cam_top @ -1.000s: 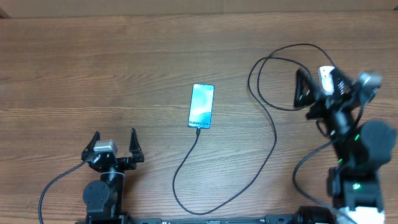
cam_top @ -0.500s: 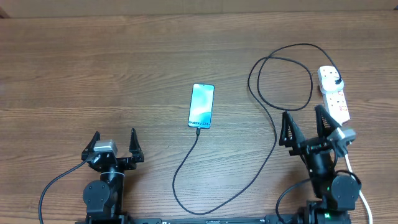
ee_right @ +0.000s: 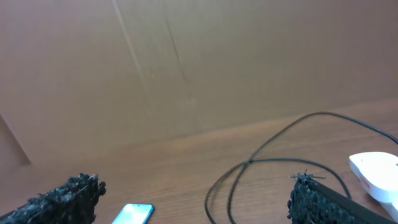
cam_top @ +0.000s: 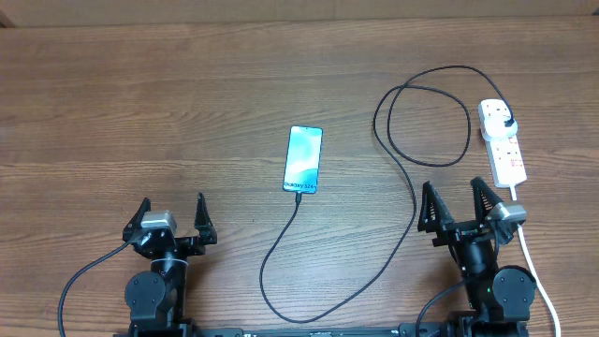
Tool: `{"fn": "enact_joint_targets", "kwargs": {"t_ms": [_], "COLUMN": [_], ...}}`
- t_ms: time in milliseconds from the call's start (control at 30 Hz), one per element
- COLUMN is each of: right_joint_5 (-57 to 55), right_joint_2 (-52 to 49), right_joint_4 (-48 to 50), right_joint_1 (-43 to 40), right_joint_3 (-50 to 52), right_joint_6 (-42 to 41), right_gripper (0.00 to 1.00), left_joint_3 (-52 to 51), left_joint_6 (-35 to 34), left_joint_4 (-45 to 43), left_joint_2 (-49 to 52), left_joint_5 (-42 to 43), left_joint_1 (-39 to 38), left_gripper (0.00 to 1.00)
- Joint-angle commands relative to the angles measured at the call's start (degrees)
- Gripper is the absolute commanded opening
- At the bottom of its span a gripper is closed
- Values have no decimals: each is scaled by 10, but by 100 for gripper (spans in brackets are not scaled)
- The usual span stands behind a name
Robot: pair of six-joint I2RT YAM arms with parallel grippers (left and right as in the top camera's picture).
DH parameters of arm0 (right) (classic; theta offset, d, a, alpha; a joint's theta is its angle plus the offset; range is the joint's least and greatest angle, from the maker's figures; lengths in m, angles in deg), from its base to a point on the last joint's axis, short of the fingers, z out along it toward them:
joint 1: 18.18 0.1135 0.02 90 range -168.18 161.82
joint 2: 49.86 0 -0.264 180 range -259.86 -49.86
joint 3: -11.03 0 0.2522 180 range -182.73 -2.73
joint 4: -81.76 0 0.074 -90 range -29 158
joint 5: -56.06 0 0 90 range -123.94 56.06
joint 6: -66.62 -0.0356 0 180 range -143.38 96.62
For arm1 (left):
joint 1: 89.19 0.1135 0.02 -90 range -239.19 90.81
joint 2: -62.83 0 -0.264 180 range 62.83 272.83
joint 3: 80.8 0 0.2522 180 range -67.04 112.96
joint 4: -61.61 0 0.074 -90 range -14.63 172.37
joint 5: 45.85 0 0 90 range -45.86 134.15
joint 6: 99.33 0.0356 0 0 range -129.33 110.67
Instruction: Plug charger to phone and switch on socket
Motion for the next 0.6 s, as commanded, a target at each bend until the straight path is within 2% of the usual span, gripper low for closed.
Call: {"fn": "enact_joint_targets", "kwargs": {"t_ms": [0,133,567], "right_joint_5": [-9,-5,5], "right_joint_2": [33,32,32], "right_joint_4": [-40,-66,-58], "right_joint_1": [4,5,6], "right_joint_3": [1,9,26], "right_joint_6": [44,67,92], "right_gripper": [100,100,100], "left_joint_3": [-2,-2,-2], "left_joint_6": [10,10,10], "left_joint_4": [0,0,0], "left_joint_2": [-5,-5,-5], "left_joint_5": [-2,-2,-2], "left_joint_1": [3,3,3], "left_gripper": [100,100,100]}}
